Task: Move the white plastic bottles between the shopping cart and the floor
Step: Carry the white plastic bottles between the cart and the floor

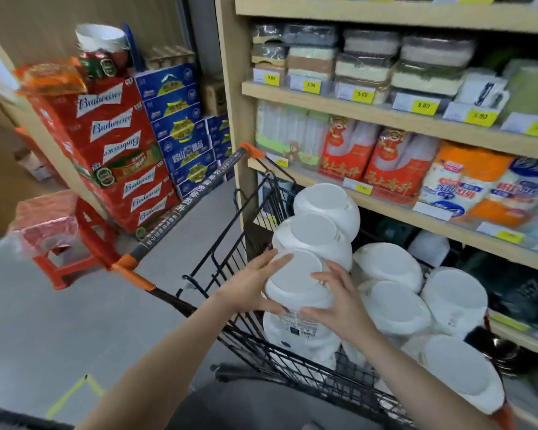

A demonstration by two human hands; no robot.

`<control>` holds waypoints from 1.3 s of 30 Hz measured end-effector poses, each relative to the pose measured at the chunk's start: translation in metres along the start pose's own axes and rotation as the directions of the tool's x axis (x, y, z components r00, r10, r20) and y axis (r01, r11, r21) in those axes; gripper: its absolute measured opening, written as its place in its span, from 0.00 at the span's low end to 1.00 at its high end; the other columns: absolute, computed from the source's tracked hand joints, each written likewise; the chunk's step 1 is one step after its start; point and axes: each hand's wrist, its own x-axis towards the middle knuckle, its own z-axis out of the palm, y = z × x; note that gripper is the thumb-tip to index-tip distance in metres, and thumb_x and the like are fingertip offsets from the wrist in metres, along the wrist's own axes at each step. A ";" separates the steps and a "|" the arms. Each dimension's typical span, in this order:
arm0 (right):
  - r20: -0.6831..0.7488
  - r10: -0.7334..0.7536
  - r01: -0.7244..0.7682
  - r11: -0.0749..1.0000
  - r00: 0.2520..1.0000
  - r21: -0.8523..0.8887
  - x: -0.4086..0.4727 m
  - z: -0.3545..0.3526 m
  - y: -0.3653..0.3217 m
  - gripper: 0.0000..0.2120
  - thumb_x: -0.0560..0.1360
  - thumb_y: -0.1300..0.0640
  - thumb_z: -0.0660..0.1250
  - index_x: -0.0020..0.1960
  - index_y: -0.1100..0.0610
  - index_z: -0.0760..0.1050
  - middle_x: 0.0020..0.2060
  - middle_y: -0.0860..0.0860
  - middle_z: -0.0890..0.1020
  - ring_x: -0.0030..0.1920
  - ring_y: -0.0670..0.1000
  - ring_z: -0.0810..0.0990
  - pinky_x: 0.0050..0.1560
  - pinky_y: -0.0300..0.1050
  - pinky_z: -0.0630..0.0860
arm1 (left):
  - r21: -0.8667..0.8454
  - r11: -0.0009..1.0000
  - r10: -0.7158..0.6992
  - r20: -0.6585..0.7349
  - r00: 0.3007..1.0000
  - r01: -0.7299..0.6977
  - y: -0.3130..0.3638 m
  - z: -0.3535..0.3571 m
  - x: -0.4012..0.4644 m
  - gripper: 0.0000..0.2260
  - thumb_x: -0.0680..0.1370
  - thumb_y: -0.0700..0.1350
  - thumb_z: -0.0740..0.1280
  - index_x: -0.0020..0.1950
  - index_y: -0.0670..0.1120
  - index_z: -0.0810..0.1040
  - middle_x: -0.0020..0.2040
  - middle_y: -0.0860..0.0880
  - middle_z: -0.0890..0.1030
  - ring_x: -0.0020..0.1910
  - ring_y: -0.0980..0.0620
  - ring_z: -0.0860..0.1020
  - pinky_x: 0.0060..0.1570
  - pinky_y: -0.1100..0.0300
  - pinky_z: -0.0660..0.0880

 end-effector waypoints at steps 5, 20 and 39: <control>0.176 0.096 -0.104 0.994 0.980 0.039 -0.003 -0.040 -0.009 0.26 0.72 0.47 0.71 0.63 0.33 0.62 0.68 0.42 0.64 0.70 0.43 0.61 0.69 0.41 0.62 | 0.087 0.996 0.012 -0.107 0.994 -0.003 0.014 -0.021 0.006 0.38 0.72 0.72 0.55 0.76 0.55 0.54 0.73 0.50 0.64 0.70 0.49 0.66 0.66 0.53 0.67; -0.334 0.528 -0.455 0.847 0.781 0.274 -0.183 -0.240 0.034 0.08 0.76 0.60 0.66 0.50 0.47 0.76 0.46 0.48 0.82 0.49 0.48 0.80 0.52 0.41 0.75 | -0.446 0.854 0.298 -0.002 0.955 -0.267 0.255 0.042 0.143 0.10 0.75 0.41 0.70 0.53 0.52 0.75 0.48 0.53 0.79 0.45 0.57 0.78 0.43 0.67 0.72; -0.424 0.805 -0.708 0.579 0.415 0.405 -0.521 -0.515 0.199 0.13 0.77 0.58 0.65 0.61 0.53 0.73 0.49 0.50 0.80 0.42 0.46 0.78 0.43 0.34 0.74 | -0.508 0.750 0.631 0.355 0.690 -0.424 0.727 0.299 0.233 0.11 0.76 0.44 0.69 0.58 0.46 0.76 0.51 0.49 0.79 0.47 0.52 0.76 0.42 0.74 0.70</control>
